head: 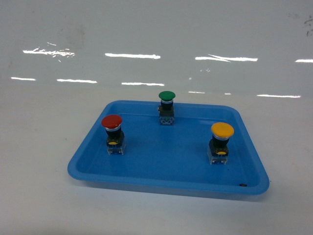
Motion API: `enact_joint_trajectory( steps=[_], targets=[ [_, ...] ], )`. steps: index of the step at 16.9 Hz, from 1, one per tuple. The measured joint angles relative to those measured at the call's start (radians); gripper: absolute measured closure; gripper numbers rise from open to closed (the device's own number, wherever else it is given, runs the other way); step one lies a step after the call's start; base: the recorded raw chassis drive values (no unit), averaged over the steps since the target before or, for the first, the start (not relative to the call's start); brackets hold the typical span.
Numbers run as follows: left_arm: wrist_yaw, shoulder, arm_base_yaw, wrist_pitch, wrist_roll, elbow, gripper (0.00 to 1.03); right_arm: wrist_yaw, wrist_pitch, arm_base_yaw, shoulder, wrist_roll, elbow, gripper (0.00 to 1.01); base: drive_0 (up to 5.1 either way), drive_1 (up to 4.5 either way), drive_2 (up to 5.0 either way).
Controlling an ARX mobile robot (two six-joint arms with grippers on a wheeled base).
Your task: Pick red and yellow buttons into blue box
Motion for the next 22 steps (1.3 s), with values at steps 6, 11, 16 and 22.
enact_joint_trajectory(
  steps=[6,11,16,22],
  targets=[
    [-0.001,0.0,0.0,0.0,0.0,0.0,0.05,0.028,-0.032,0.022,-0.042,-0.047,0.002,0.03,0.0,0.0,0.0],
    [0.0,0.0,0.0,0.0,0.0,0.0,0.05,0.028,-0.037,0.023,-0.029,-0.053,0.0,0.03,0.0,0.0,0.0],
    [0.0,0.0,0.0,0.0,0.0,0.0,0.05,0.0,0.123,0.135,0.215,-0.081,0.053,0.03,0.0,0.0,0.0],
    [0.0,0.0,0.0,0.0,0.0,0.0,0.05,0.023,0.13,0.261,0.387,-0.134,0.171,0.03,0.0,0.0,0.0]
  ],
)
